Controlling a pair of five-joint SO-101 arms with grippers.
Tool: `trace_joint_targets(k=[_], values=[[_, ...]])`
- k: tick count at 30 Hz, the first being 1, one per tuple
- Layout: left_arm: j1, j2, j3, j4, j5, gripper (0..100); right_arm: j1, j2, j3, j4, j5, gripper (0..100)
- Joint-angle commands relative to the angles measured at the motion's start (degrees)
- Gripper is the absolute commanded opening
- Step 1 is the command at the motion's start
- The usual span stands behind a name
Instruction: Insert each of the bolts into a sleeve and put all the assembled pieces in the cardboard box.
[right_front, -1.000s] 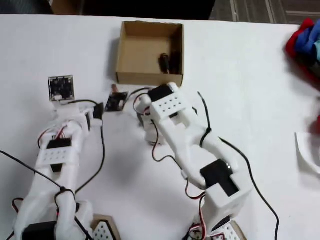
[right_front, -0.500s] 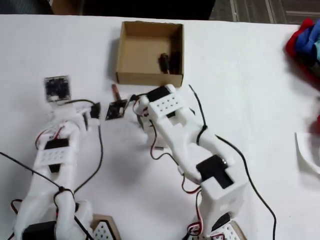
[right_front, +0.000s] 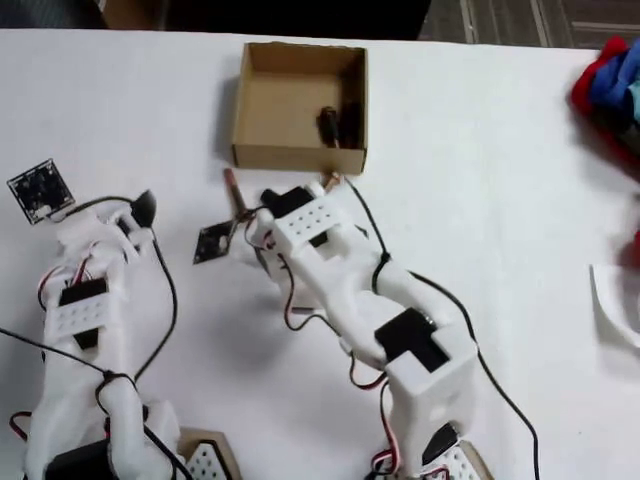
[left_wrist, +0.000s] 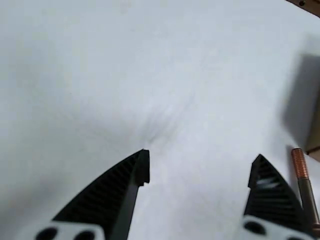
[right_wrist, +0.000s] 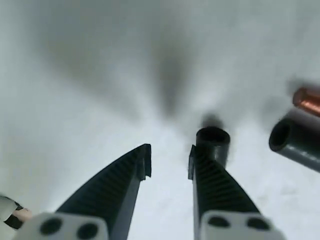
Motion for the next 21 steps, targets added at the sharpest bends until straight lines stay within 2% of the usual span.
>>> trace_joint_targets(k=[1, 11, 21], values=[[-0.44, 0.09, -2.59, -0.18, 0.09, 33, 0.31, 0.40, -0.44, -2.24, 0.35, 12.6], [-0.44, 0.09, -2.59, -0.35, 0.00, 33, 2.95, 4.26, -4.66, -2.33, 0.18, 12.6], [-0.44, 0.09, -2.59, -0.35, 0.00, 33, -1.19, 2.59, -11.60, 8.40, 0.00, 12.4]])
